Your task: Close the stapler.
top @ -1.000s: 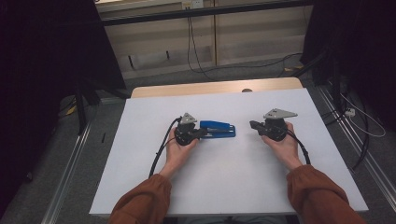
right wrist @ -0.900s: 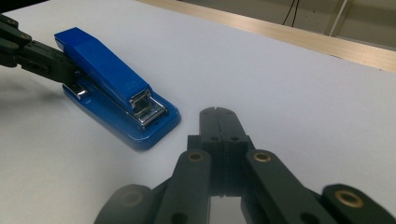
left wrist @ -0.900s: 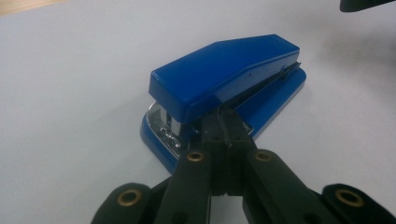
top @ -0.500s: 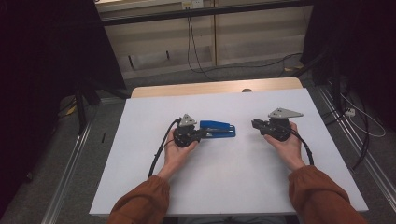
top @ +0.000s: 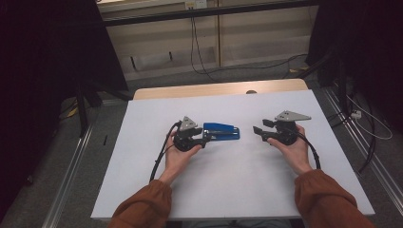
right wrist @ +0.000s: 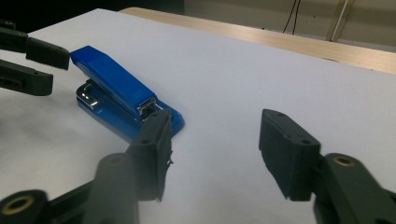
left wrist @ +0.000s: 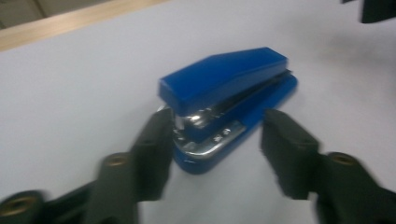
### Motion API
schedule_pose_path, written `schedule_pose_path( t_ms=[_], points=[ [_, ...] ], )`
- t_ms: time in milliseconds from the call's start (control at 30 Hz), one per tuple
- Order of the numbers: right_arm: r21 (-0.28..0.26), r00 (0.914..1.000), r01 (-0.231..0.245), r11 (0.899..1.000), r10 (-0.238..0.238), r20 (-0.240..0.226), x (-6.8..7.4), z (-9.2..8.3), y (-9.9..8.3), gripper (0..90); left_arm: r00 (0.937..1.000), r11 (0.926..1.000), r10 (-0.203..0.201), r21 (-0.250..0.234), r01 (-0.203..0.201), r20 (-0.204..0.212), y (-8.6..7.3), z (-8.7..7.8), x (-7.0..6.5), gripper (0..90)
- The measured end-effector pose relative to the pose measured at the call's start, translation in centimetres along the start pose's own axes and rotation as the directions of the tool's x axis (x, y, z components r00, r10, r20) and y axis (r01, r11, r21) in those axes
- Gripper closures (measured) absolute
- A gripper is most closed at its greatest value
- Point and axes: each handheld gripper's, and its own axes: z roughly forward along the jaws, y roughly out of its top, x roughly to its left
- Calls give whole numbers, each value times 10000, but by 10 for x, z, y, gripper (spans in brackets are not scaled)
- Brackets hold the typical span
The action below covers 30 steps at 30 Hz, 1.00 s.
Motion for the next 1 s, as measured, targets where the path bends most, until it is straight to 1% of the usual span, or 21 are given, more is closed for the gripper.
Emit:
schedule_pose_path(
  t_ms=[33,67,133,167,200,233,267,333,367,400,467,500,533,567,600,633,667,733,767,900,1000],
  points=[
    [18,10000,3,10000,-3,76,0,0,0,361,10000,10000,-20,-3,20,9,0,0,2,340],
    [59,10000,-48,10000,48,73,0,0,0,333,10000,10000,2,-78,-2,-26,0,-1,3,336],
    [-3,9998,-105,9999,105,162,0,-1,-1,234,9999,9999,-10,-132,9,-134,0,-1,5,245],
    [-63,9993,-157,9999,159,339,0,-1,-1,157,9998,9998,-11,-185,7,-211,0,-2,5,210],
    [-123,9986,-233,9997,239,482,0,-1,0,118,9998,9998,17,-178,-20,-186,0,-3,6,191],
    [-203,9982,-268,9994,279,529,0,-2,1,110,9999,9999,-42,-152,40,-148,1,-3,7,164],
    [-299,9982,-221,9993,238,554,0,-3,1,103,9998,9996,-192,-211,190,-87,1,-4,7,139],
    [-380,9986,-200,9991,218,478,1,-5,2,53,9994,9992,-340,-187,341,57,1,-5,9,92],
    [-383,9988,-205,9991,222,429,2,-5,2,36,9993,9993,-350,-156,351,100,1,-6,10,56],
    [-349,9990,-197,9992,211,401,3,-5,1,32,9999,9998,-164,-121,165,21,1,-8,10,40],
    [-238,9988,-106,9997,117,467,5,-5,1,29,9998,9995,-156,-264,152,-147,1,-11,9,40],
    [-230,9987,-82,9997,93,494,6,-5,0,29,9998,9995,-69,-316,63,-203,1,-13,8,41],
    [-182,9987,-58,9998,67,502,7,-6,0,29,9998,9991,13,-433,-21,-195,1,-15,9,39],
    [-169,9988,-87,9998,95,476,8,-6,0,30,10000,9985,-8,-550,4,-71,0,-17,8,34],
    [-205,9989,-136,9997,145,441,8,-7,0,32,10000,9978,71,-667,-68,48,0,-20,8,33],
    [-288,9991,-96,9995,108,405,9,-8,0,37,9999,9975,137,-689,-132,57,0,-21,7,32],
    [-347,9992,-21,9994,35,405,10,-9,-1,36,9999,9973,96,-724,-90,83,0,-22,7,32],
    [-241,9992,-13,9997,23,411,11,-11,-3,34,9999,9963,131,-850,-126,59,-2,-26,5,32],
    [-179,9991,60,9998,-52,431,11,-12,-4,32,9999,9962,121,-864,-118,34,-3,-28,4,32],
    [-181,9984,104,9998,-93,565,12,-17,-7,34,10000,9959,66,-899,-66,-8,-6,-38,1,33],
    [-288,9984,121,9995,-105,560,14,-22,-9,35,9998,9931,9,-1173,-30,-181,-9,-48,-1,33]
  ],
)
